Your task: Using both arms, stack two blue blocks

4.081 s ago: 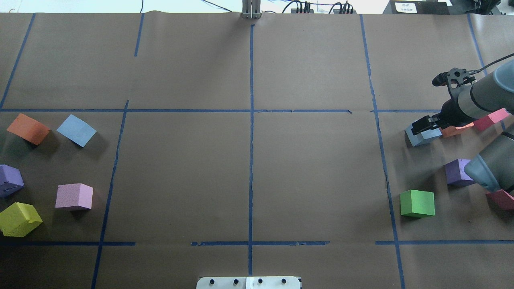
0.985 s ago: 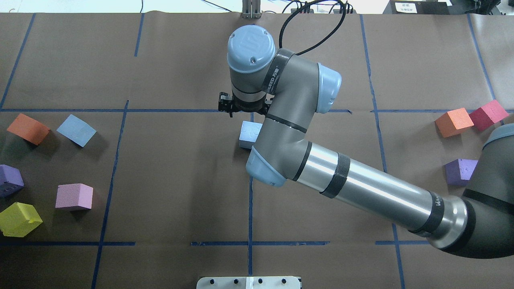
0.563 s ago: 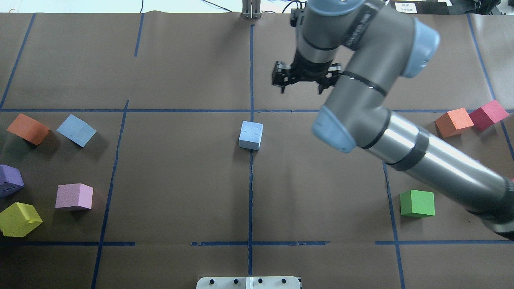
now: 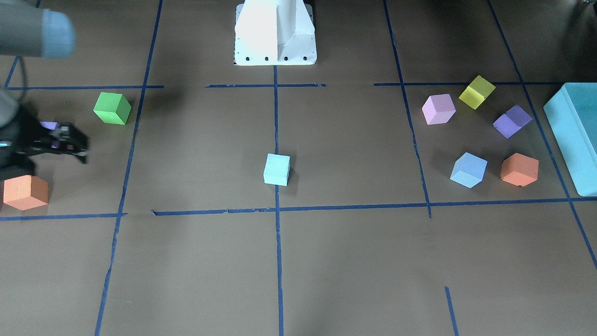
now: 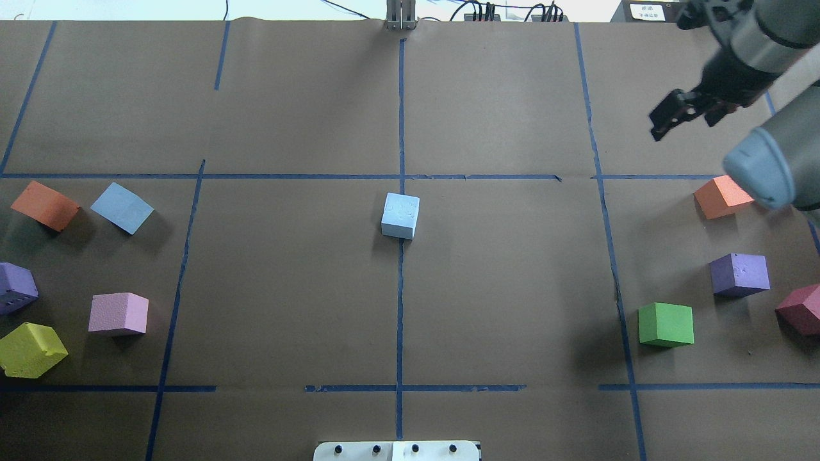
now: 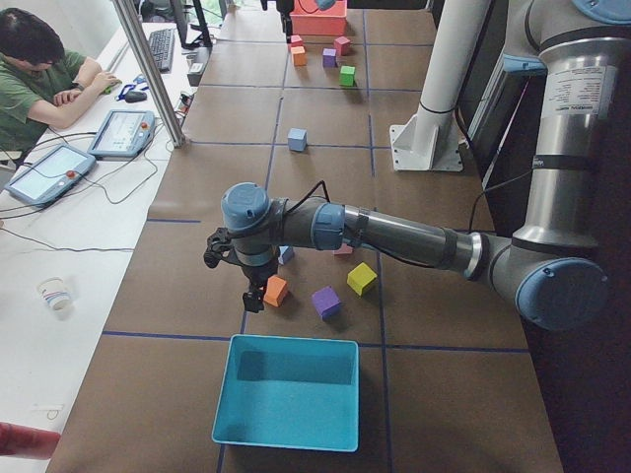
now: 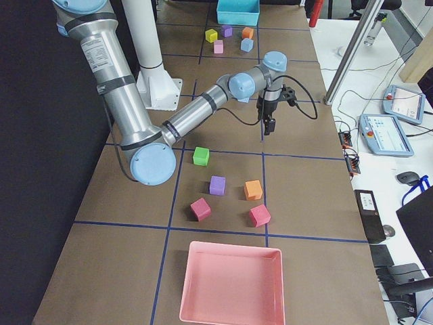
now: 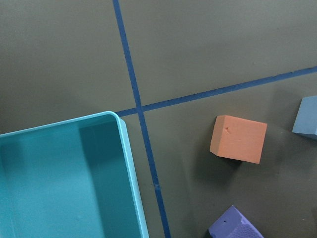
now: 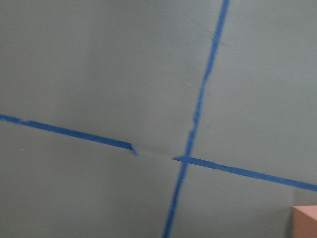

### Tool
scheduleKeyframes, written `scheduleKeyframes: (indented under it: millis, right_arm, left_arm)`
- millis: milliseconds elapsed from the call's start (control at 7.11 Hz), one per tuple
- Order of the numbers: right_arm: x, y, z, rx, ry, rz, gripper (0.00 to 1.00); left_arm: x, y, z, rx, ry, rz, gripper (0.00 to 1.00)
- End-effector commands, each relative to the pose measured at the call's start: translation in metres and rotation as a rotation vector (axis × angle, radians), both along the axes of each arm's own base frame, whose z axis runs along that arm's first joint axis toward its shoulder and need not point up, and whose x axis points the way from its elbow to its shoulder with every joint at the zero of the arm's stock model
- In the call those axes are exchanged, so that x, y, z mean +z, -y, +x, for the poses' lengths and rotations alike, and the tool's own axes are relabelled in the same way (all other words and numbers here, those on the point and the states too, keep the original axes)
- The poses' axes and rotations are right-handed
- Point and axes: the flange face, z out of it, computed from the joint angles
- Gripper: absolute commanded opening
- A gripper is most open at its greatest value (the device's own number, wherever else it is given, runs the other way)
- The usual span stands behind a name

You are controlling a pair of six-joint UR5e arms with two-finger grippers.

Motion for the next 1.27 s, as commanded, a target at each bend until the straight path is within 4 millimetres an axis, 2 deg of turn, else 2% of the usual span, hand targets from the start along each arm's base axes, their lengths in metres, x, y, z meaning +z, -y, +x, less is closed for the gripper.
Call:
scheduleKeyframes:
  millis: [0, 141, 281, 422, 563, 704, 844, 985, 1126]
  right_arm:
    - [0.113, -0.044, 0.124, -0.106, -0.03, 0.057, 1.0]
    - [0.156, -0.075, 0.175, -0.114, -0.03, 0.057, 1.0]
    - [0.185, -0.105, 0.213, -0.105, 0.006, 0.055, 1.0]
    - [0.213, -0.139, 0.234, -0.071, 0.008, 0.006, 1.0]
    - [0.223, -0.159, 0.236, -0.058, 0.007, -0.03, 1.0]
    - [0.224, -0.157, 0.236, -0.057, 0.007, -0.032, 1.0]
    - [0.224, -0.156, 0.236, -0.057, 0.007, -0.031, 1.0]
    - [0.225, -0.157, 0.236, -0.057, 0.013, -0.034, 1.0]
    - [0.226, -0.157, 0.236, -0.058, 0.013, -0.036, 1.0]
  left_arm:
    - [-0.03, 0.003, 0.026, 0.04, -0.007, 0.051, 1.0]
    - [-0.044, 0.003, 0.059, 0.098, -0.011, 0.073, 1.0]
    - [-0.067, 0.015, 0.092, 0.144, -0.019, 0.101, 1.0]
    - [-0.084, 0.023, 0.116, 0.129, -0.027, 0.075, 1.0]
    - [-0.09, 0.024, 0.148, 0.125, -0.048, 0.09, 1.0]
    - [-0.094, 0.021, 0.192, 0.112, -0.075, 0.095, 1.0]
    - [-0.086, 0.017, 0.238, 0.121, -0.083, 0.109, 1.0]
    - [-0.06, 0.02, 0.269, 0.126, -0.054, 0.147, 1.0]
    - [-0.039, 0.037, 0.289, 0.137, -0.058, 0.201, 1.0]
